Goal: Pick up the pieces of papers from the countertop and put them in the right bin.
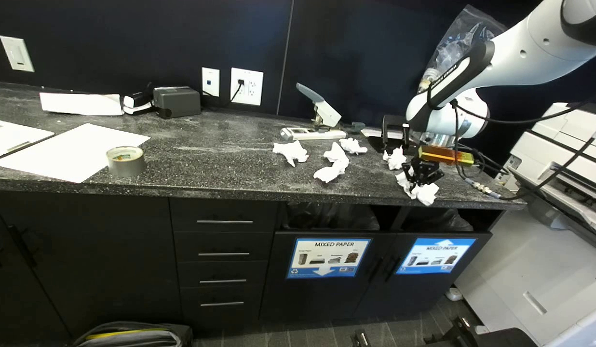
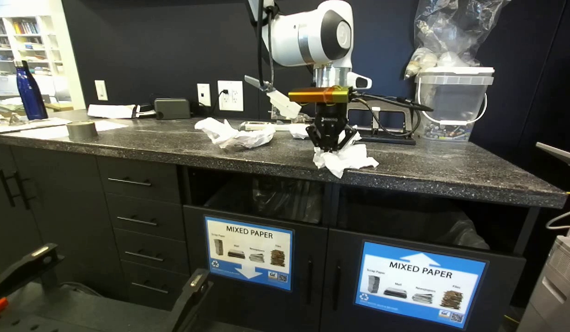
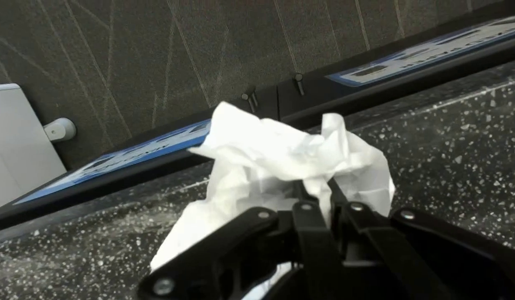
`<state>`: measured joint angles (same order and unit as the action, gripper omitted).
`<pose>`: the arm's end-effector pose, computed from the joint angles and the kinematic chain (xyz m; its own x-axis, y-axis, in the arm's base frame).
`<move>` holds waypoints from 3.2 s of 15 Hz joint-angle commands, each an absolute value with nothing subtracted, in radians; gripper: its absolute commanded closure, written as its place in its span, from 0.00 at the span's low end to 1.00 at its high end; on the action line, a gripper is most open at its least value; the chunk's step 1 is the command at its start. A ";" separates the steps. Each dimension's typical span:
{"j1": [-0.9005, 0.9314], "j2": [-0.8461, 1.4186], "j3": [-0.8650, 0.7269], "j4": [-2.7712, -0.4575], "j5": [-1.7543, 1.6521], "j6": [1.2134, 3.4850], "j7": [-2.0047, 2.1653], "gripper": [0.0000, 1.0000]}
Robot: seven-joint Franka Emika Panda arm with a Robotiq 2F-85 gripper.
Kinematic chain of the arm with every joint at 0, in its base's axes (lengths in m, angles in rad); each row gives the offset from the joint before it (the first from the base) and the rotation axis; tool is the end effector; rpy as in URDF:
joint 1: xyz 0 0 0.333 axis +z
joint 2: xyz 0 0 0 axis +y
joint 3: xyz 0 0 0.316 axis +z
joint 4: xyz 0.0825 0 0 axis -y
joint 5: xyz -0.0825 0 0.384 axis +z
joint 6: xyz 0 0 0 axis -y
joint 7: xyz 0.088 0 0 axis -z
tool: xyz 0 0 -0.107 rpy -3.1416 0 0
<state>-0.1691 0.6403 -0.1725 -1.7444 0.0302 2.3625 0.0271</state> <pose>0.6301 -0.2132 0.2110 0.9366 -0.3503 -0.0108 -0.3483 -0.9338 0.0820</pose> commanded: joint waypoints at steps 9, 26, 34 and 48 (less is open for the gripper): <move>-0.338 0.376 -0.169 -2.033 0.013 2.293 -0.365 0.90; -0.725 0.525 -0.045 -2.125 0.228 2.771 -1.276 0.90; -1.068 0.795 0.324 -1.899 0.326 2.838 -1.611 0.89; -1.050 1.187 0.427 -1.487 0.215 2.842 -1.658 0.90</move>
